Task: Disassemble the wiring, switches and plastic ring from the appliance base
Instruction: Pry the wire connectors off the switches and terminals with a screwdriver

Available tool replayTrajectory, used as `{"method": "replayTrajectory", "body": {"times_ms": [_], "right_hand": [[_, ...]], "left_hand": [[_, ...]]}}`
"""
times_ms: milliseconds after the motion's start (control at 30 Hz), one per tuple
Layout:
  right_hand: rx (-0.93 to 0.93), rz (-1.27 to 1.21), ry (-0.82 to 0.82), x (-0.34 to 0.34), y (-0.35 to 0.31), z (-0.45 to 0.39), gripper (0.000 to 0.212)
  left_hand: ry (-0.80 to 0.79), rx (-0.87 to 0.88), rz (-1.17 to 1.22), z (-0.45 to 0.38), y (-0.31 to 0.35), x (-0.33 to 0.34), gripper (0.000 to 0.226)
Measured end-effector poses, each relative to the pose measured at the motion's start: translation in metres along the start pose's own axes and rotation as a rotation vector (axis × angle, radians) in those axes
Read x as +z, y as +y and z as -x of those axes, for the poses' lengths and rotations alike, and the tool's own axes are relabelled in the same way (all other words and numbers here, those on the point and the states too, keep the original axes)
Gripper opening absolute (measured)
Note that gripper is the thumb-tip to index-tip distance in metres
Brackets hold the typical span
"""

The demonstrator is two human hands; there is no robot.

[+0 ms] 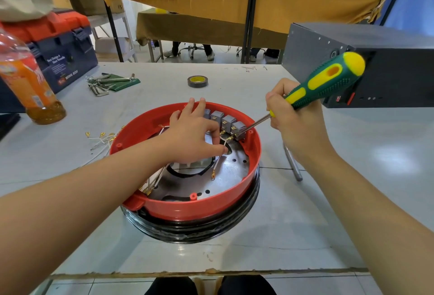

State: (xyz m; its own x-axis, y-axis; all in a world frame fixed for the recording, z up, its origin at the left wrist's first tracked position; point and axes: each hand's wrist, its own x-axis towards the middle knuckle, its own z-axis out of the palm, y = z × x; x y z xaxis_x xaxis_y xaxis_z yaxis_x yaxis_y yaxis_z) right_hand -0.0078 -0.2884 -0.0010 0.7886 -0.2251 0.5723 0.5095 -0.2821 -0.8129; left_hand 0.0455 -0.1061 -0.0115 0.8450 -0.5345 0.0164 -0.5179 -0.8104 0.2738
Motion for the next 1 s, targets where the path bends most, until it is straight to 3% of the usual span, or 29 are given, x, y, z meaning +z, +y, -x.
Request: {"method": "replayTrajectory", "body": {"times_ms": [300, 367, 700, 1000], "right_hand": [[0.188, -0.147, -0.014, 0.004, 0.008, -0.002, 0.025], [0.214, -0.077, -0.034, 0.014, 0.014, 0.007, 0.022], [0.012, 0.014, 0.135, -0.001, -0.002, 0.009, 0.028], [-0.163, 0.205, 0.099, 0.004, -0.003, 0.024, 0.027]], "left_hand": [[0.001, 0.002, -0.008, 0.001, 0.002, -0.001, 0.020], [0.000, 0.002, -0.003, 0.002, 0.002, -0.001, 0.020], [-0.019, 0.003, -0.008, 0.002, 0.002, -0.002, 0.022], [-0.008, 0.005, -0.019, 0.001, 0.002, -0.001, 0.022]]}}
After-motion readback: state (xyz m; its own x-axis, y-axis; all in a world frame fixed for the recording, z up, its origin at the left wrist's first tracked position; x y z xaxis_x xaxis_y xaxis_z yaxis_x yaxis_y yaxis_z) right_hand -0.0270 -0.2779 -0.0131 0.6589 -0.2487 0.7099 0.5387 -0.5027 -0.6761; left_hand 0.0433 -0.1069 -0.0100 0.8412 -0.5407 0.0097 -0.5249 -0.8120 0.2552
